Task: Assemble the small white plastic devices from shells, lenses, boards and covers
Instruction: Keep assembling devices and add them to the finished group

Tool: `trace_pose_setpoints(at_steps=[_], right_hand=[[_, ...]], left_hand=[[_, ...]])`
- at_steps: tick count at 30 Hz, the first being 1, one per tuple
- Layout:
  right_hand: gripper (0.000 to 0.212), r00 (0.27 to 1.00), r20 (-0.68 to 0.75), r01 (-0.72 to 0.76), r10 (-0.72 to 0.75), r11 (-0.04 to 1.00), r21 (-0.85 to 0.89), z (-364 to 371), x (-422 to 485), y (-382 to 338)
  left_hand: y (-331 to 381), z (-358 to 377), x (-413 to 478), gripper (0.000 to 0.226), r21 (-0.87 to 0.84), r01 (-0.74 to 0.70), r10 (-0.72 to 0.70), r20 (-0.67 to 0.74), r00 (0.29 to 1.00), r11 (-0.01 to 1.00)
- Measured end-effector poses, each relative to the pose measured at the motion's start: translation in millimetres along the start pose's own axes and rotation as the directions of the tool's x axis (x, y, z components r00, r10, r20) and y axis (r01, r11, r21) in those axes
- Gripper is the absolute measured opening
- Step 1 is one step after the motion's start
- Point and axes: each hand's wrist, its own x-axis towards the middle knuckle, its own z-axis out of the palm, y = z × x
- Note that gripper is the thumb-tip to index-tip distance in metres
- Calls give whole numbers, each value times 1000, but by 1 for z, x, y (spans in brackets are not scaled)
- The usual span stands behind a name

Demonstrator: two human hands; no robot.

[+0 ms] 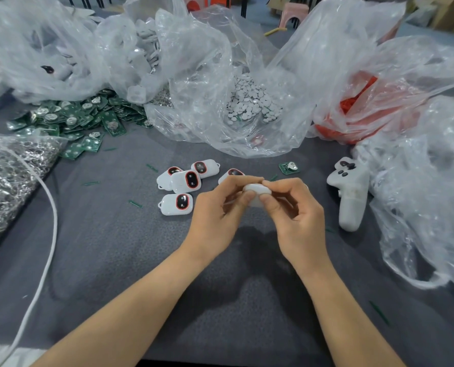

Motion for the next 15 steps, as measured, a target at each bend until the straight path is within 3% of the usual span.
trace_pose_setpoints(at_steps=[4,15], right_hand=[[19,999,27,-42,41,998,42,0,2,2],[14,990,22,-140,139,990,13,0,3,11]], left_hand=[[-2,1,0,22,-63,36,-37,-9,999,997],[-7,4,0,14,107,49,-46,-32,998,993]])
